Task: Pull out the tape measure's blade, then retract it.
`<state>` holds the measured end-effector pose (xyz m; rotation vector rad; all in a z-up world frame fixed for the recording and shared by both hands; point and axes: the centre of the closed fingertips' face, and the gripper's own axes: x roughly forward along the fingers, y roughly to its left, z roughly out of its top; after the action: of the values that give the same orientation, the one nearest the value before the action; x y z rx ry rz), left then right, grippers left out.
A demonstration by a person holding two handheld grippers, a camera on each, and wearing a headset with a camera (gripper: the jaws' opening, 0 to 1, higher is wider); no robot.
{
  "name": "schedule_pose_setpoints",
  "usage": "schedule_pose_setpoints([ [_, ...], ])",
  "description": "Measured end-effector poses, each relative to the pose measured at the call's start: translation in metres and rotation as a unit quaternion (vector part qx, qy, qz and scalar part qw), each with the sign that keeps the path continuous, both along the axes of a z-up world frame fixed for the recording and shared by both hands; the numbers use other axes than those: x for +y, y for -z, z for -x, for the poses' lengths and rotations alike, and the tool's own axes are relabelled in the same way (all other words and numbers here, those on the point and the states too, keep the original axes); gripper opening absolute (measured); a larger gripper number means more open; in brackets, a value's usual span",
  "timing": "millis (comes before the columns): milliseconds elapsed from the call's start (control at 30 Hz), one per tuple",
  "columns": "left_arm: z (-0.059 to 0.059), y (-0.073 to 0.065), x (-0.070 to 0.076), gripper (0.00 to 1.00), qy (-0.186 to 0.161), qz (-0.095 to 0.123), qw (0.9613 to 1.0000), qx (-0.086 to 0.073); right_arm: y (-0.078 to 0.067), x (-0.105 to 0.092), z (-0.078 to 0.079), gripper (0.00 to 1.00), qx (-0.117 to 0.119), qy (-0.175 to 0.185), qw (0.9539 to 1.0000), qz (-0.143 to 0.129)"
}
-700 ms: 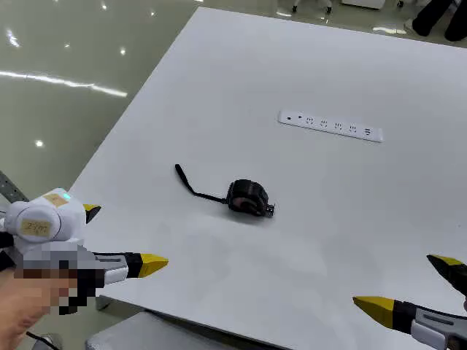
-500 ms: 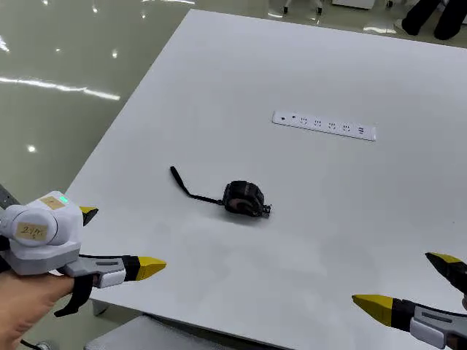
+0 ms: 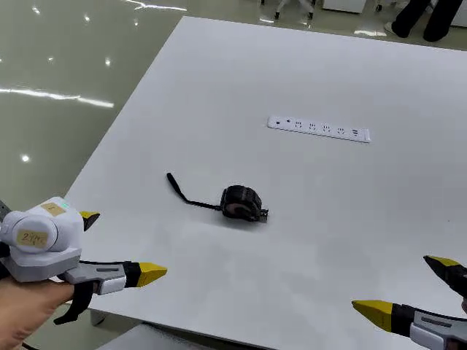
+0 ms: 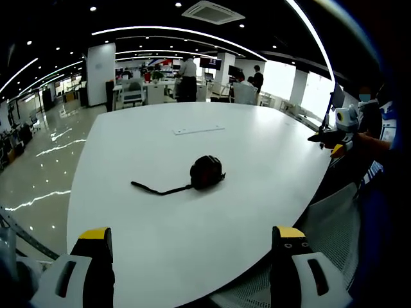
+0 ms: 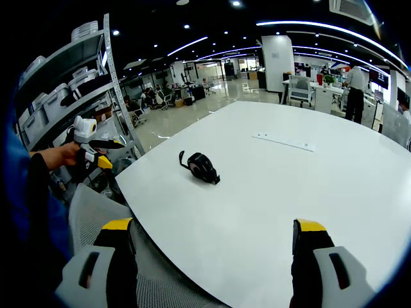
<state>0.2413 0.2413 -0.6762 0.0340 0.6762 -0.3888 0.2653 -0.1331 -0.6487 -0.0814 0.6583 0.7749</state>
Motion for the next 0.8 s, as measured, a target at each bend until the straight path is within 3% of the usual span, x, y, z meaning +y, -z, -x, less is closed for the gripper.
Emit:
schedule_pose_setpoints([
  [433, 0.001, 0.005, -0.001, 1.00, 0.010, -0.009, 0.9999, 0.008, 0.006, 0.002, -0.005, 0.97, -0.001, -0.020, 0.9997, 0.011],
  [800, -0.017, 0.009, -0.012, 0.99, 0.034, -0.014, 0.9993, 0.012, 0.012, 0.008, -0.013, 0.95, 0.003, -0.031, 0.9994, 0.014],
])
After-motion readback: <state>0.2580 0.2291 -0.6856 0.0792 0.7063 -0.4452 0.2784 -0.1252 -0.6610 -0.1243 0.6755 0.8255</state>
